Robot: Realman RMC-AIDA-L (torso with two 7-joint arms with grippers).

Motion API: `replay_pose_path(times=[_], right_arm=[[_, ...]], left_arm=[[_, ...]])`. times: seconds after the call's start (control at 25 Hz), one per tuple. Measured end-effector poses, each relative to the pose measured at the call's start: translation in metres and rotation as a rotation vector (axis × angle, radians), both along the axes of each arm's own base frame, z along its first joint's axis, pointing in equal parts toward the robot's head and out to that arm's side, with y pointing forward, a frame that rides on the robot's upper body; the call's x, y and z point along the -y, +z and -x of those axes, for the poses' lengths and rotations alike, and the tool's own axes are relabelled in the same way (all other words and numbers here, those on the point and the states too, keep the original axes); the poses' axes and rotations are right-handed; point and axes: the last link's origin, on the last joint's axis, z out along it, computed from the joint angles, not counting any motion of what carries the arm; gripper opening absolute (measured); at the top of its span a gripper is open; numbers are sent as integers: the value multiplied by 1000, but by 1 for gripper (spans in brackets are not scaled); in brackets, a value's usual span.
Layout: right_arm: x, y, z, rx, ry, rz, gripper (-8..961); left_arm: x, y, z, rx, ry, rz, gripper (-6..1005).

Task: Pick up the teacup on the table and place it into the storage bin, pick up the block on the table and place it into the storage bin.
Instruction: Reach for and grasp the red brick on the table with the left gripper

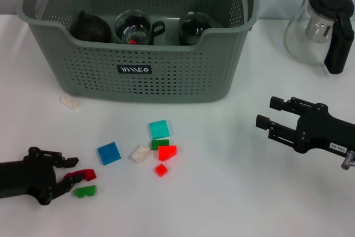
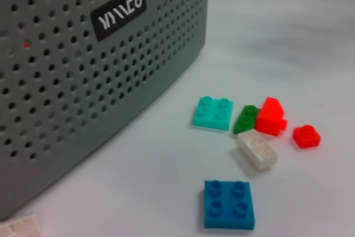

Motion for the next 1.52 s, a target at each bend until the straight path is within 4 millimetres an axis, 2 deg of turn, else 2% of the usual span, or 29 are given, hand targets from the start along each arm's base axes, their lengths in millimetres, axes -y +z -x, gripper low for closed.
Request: replay_pose_path(times=[1.04, 1.36, 1.52], right_arm=[[0, 1, -1, 4, -3, -2, 645], [-1, 1, 0, 5, 1, -3, 644], [0, 1, -1, 4, 1, -3, 644]], left_arm=[[0, -4, 0, -11, 3, 32, 307], [-7, 1, 1, -23, 63, 24, 149], [-7, 2, 1, -26, 65, 24, 149]])
